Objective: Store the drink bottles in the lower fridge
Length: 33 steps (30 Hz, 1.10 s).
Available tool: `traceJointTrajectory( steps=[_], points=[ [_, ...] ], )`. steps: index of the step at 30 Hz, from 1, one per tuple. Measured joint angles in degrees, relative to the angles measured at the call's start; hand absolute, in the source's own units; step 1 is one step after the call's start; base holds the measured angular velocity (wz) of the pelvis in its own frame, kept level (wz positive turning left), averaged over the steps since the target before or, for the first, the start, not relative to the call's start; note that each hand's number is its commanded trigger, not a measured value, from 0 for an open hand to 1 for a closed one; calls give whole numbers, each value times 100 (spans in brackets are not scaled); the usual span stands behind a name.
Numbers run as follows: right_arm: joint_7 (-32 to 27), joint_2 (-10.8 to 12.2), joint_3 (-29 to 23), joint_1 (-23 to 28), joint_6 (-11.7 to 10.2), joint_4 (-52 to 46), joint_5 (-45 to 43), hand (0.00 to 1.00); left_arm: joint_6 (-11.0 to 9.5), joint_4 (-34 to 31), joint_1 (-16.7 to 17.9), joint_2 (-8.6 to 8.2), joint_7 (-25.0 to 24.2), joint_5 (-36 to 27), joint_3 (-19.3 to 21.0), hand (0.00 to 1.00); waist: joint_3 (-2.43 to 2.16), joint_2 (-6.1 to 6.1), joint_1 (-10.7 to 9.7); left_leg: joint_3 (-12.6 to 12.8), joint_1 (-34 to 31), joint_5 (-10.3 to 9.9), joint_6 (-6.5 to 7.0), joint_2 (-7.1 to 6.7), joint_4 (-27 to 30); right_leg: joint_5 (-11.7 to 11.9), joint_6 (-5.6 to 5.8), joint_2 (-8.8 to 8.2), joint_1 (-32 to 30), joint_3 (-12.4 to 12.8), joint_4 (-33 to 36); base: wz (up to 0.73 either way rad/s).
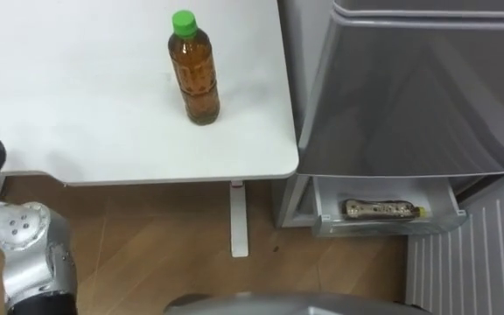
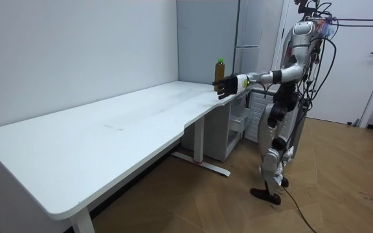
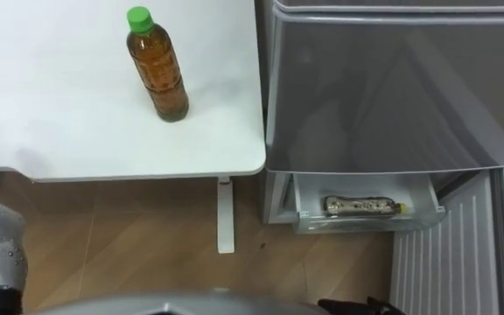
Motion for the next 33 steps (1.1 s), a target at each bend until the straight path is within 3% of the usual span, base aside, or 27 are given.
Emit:
traceJointTrajectory(
  steps=[5, 7, 16, 21, 26, 29, 33],
  points=[
    [26, -7, 125, -3, -131, 87, -10, 0, -65, -458, 0, 72, -17, 1423, -55, 0, 0, -6, 15, -9, 8, 0, 0, -6, -25, 1, 0, 1, 27, 10, -54, 0],
    [66, -19, 142, -15, -193, 215, -9, 0, -66, -636, 0, 72, -61, 1723, -103, 0, 0, -5, 12, -14, 8, -3, -3, -5, -27, 1, 0, 4, 29, 20, -60, 0],
    [117, -33, 143, -12, -290, 246, 11, 0, -68, -1516, -20, 226, -854, 1843, -370, 0, 38, 79, -144, -74, 15, -15, -10, -4, -23, 2, -1, 10, 77, -15, -67, 3],
    [150, -29, 33, -15, -303, 216, -5, 0, -100, -1585, -44, 226, -1598, 1414, -611, 0, 48, 112, -222, -61, 3, -14, -11, 9, -27, 2, -2, 20, 55, -4, -63, 0],
    [392, -41, 22, -121, -243, 226, -2, 0, 8, -1581, -44, 211, -2575, -43, -850, 0, 66, 56, -304, -30, 1, -21, -22, 20, -39, 2, -3, 32, 32, 1, -62, -2],
    [448, -41, 18, -127, -204, 226, 3, 0, 130, -1580, -43, 211, -2991, -611, -1056, 0, 90, 18, -320, -30, -15, -21, -22, 19, -43, 2, -3, 32, 18, 10, -61, 0],
    [504, -62, -21, -126, -158, 209, -22, 0, 298, -1459, -44, 209, -3486, -726, -1154, 0, 91, 21, -320, -1, -38, -29, -23, 23, -43, 2, -3, 39, -17, 89, -53, -3]
  ],
)
